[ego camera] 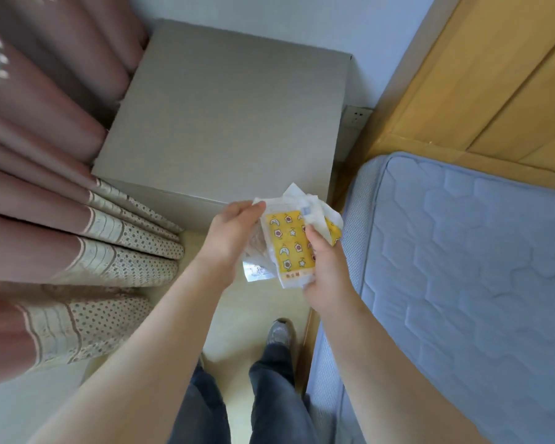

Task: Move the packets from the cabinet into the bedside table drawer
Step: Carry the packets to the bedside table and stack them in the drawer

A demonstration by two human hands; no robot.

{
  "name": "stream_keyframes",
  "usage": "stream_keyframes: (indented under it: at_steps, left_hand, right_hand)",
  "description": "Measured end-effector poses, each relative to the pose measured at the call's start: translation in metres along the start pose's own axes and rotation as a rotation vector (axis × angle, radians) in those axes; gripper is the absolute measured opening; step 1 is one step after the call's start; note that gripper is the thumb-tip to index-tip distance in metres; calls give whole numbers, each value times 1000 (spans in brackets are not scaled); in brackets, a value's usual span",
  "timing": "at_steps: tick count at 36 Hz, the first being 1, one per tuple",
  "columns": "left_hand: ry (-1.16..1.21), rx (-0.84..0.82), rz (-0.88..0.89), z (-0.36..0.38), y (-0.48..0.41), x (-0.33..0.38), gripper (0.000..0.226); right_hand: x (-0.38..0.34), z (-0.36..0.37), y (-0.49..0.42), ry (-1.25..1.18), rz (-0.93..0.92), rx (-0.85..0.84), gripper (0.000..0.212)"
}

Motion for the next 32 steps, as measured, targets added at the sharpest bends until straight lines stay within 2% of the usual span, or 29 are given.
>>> stream_keyframes:
  at_steps: [2,5,9,14,19,26,32]
  left_hand:
    - [57,111,83,-11,13,26,4]
    - [145,228,173,-36,34,71,4]
    - [280,225,311,-67,69,129,2]
    - [417,125,436,-114,129,188,8]
    - [445,103,574,-169,188,231,20]
    - [558,162,706,-234,249,256,24]
    - [667,297,805,-279,295,244,28]
  right_hand:
    - [-13,22,13,-27,-26,-23,19]
    - [-36,67,38,-42,-77,-76,19]
    - [-66,133,79,-21,-201,-148,12]
    - [-83,206,148,-2,-349,-237,22]
    - [-75,266,216,-49,-414,-299,19]
    - [-51,324,282,-28,-433,-427,27]
    - [-21,354,317,37,-414,-549,29]
Point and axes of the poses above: each hand's wrist, its own y-axis away from the middle knuckle, its own z-axis out of the palm, x = y × z, the point moved 7 cm from there along -y, towards the middle knuckle, and after that the axes turned 2 degrees about z, right-handed, at the moved point
